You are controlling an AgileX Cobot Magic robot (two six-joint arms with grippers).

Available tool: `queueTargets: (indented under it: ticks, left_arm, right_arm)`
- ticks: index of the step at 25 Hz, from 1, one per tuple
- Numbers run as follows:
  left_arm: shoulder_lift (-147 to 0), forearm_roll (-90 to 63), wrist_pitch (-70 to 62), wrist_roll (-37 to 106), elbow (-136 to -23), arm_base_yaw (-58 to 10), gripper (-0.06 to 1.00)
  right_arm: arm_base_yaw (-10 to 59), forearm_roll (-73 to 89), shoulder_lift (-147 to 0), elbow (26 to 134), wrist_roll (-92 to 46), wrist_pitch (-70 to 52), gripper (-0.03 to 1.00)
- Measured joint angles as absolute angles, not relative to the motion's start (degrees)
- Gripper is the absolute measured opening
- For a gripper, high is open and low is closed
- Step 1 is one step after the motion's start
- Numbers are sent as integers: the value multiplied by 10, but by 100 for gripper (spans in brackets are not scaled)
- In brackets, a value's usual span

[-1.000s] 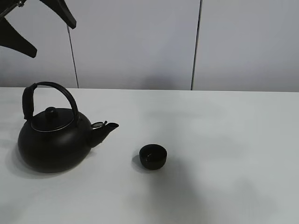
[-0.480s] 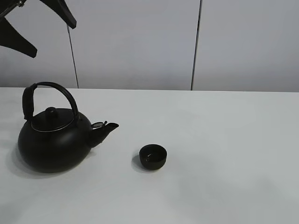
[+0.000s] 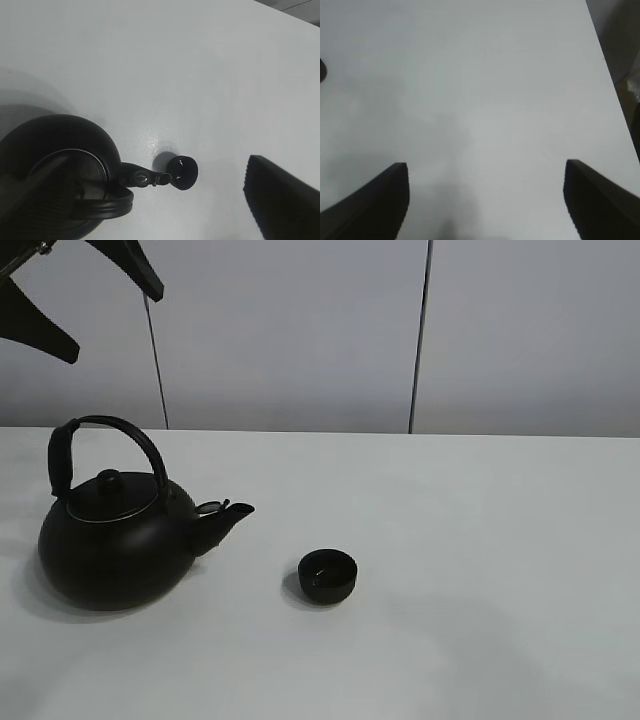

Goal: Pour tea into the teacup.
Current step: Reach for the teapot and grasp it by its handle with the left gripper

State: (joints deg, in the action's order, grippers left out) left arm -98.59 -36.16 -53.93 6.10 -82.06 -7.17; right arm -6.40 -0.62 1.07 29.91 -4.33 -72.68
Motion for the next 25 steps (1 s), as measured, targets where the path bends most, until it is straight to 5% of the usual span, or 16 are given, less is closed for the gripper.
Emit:
queueTargets:
  ticks: [25]
  left_arm:
    - [-986, -363, -473, 61, -821, -72, 66]
  right_arm:
    - [-64, -6, 11, 299, -43, -726, 58]
